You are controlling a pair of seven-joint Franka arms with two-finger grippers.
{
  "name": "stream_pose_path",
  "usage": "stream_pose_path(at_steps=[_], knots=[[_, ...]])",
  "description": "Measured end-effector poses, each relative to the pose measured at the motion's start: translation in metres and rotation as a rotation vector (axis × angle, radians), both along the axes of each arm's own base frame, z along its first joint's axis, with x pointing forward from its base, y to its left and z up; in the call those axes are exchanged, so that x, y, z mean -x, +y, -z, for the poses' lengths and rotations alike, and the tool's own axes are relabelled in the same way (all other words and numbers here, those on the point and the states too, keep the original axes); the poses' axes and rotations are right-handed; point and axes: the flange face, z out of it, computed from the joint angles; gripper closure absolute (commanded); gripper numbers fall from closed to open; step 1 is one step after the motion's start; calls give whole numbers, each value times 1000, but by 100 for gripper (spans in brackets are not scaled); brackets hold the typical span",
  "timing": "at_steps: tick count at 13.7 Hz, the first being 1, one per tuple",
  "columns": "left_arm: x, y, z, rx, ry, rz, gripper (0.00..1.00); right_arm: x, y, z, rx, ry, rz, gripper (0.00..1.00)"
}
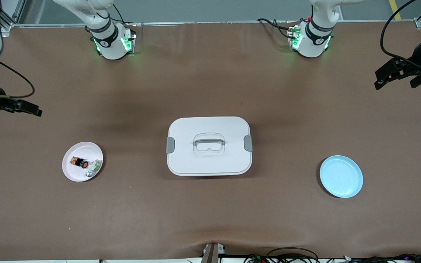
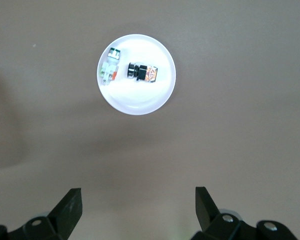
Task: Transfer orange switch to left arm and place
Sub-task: 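Move the right gripper down over the white plate's orange switch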
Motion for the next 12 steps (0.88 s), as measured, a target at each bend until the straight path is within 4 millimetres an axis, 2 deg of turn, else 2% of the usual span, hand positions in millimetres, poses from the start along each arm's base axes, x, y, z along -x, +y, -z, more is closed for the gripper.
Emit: stream_pose_path(at_steps=[4,8,12], knots=[[-3,-1,7,0,18,2,0,-16,0,70,9,-25,27,0],[-8,-3,15,1,33,6,0,-19,-1,152,9,-34,34,0],[-11,-7,22,8,47,14,0,-23,-9,210,11,-35,76,0]])
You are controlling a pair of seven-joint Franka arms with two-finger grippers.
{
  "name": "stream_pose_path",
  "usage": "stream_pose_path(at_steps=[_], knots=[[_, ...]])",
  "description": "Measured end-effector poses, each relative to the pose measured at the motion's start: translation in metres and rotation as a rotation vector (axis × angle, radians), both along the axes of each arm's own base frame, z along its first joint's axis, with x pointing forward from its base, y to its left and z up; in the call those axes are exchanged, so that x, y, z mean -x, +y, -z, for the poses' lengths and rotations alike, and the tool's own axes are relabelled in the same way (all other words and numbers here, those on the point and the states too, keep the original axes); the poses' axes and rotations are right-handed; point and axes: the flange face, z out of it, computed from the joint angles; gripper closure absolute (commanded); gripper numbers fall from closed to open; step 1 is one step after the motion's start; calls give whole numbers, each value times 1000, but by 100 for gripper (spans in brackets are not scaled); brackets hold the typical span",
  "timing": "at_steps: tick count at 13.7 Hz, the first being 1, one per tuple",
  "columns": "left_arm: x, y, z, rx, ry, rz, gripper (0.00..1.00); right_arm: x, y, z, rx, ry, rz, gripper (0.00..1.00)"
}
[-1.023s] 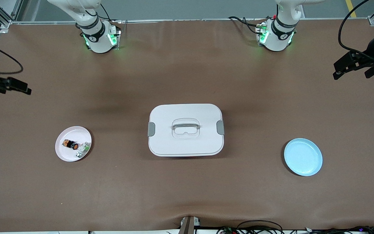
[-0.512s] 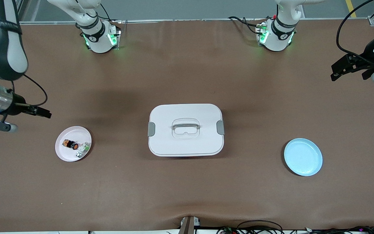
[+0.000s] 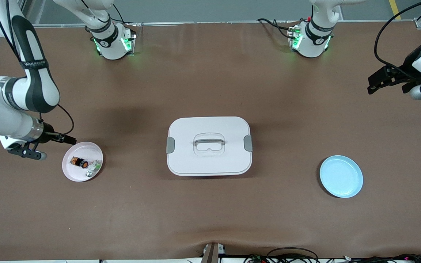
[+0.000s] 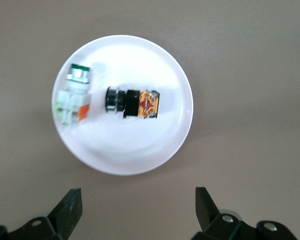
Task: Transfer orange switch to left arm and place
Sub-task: 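Move the right gripper down over the white plate's orange switch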
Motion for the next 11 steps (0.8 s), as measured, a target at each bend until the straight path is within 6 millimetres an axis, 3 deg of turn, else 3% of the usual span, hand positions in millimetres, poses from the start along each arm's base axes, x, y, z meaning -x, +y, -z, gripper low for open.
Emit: stream_pose_path(at_steps=[7,11], knots=[[-7,-9,11,45,16,7,0,-9,-1,70,-24,26,115,0],[-14,-18,16,83,5,7,0,-26,-3,91,-40,43,139,0]])
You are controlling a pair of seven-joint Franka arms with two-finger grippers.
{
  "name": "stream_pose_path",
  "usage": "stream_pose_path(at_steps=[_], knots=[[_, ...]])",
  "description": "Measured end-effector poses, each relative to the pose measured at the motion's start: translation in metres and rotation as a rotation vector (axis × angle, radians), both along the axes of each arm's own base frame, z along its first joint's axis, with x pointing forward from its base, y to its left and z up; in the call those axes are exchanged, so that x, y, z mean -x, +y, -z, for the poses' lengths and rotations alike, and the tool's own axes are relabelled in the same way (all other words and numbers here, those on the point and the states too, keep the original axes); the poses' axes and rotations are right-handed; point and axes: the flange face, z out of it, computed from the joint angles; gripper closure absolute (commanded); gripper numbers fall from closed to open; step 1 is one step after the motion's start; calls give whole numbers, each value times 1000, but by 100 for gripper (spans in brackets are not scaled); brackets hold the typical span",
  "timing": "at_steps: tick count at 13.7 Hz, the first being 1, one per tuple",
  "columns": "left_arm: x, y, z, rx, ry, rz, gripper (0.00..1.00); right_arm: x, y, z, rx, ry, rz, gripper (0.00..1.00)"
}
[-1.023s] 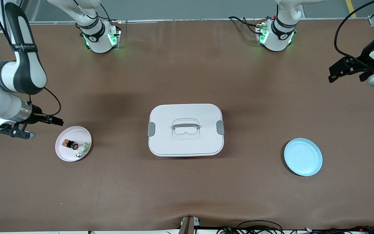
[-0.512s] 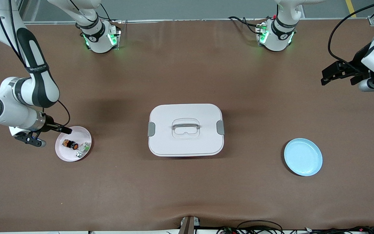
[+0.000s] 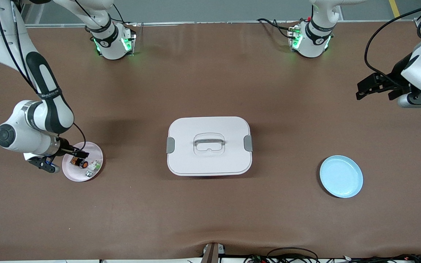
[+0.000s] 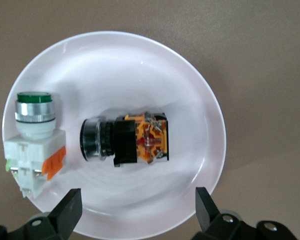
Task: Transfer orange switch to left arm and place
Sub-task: 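Move the right gripper down over the white plate's orange switch, then close the right gripper on the orange switch and lift it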
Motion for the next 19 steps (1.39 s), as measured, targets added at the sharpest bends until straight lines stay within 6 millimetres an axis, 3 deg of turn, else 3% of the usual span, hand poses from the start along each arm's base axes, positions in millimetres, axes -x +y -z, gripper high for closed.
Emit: stream_pose_path(at_steps=[5,11,19], knots=[[-9,-5,11,13,1,-2,0,-19,-5,1,-7,29,2,0],[-10,-17,13,16,-5,-22,0,-26,-7,18,-7,38,3,0],[-15,-36,22,19,-2,-53,0,-38,-10,17,-4,18,4,0]])
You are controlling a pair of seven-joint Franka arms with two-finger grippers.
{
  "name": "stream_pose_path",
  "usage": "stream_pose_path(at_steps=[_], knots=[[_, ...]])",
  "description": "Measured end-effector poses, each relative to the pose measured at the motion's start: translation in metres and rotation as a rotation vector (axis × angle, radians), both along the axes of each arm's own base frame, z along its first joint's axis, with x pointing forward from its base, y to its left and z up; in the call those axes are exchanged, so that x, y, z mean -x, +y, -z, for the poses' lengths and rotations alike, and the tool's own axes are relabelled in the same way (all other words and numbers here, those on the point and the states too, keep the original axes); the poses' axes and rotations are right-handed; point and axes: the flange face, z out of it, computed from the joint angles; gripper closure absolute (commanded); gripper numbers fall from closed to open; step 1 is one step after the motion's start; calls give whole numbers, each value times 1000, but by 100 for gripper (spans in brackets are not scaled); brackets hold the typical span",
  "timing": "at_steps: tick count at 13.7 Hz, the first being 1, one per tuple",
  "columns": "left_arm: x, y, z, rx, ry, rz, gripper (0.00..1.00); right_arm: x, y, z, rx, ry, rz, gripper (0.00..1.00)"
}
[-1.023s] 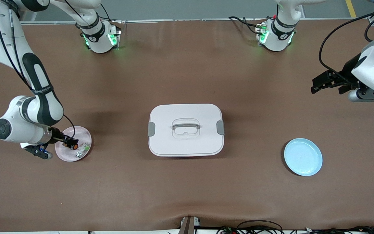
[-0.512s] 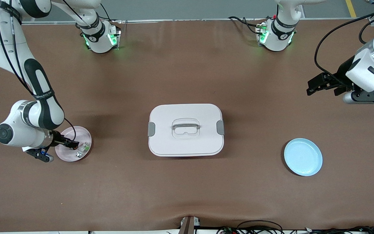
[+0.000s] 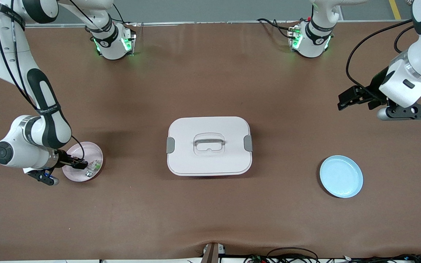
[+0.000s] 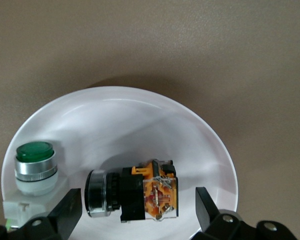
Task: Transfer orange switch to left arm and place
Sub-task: 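Close the right gripper on the orange switch and lift it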
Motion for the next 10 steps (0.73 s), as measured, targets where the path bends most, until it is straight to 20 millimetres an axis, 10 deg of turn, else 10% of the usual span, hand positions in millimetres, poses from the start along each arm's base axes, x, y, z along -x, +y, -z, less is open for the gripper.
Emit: stream_pose_path(at_steps=[3,10], knots=[[-1,-2,1,1,-2,0,0,-1,-1,3,1,-4,1,3],[-1,-2,0,2,-8,-1,0,-2,-2,4,3,-11,3,67]])
